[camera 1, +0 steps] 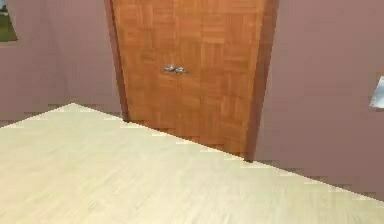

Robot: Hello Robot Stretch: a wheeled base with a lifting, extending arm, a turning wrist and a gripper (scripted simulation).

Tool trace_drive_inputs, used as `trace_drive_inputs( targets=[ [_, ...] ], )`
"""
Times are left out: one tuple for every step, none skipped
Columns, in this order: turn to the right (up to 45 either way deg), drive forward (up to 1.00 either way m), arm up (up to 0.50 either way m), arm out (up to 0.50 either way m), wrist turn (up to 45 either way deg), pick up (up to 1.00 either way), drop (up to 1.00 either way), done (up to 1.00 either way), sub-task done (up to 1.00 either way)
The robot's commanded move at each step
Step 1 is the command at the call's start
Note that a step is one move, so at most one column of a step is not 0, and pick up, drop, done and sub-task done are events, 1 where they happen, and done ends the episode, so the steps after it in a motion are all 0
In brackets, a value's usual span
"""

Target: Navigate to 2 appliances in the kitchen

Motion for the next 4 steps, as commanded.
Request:
trace_drive_inputs(
  targets=[
    [45.0, 0.00, 0.00, 0.00, 0.0, 0.00, 0.00, 0.00, 0.00],
    [45.0, 0.00, 0.00, 0.00, 0.0, 0.00, 0.00, 0.00, 0.00],
    [30.0, 0.00, 0.00, 0.00, 0.0, 0.00, 0.00, 0.00, 0.00],
    [0.0, 0.10, 0.00, 0.00, 0.0, 0.00, 0.00, 0.00, 0.00]
  ],
)
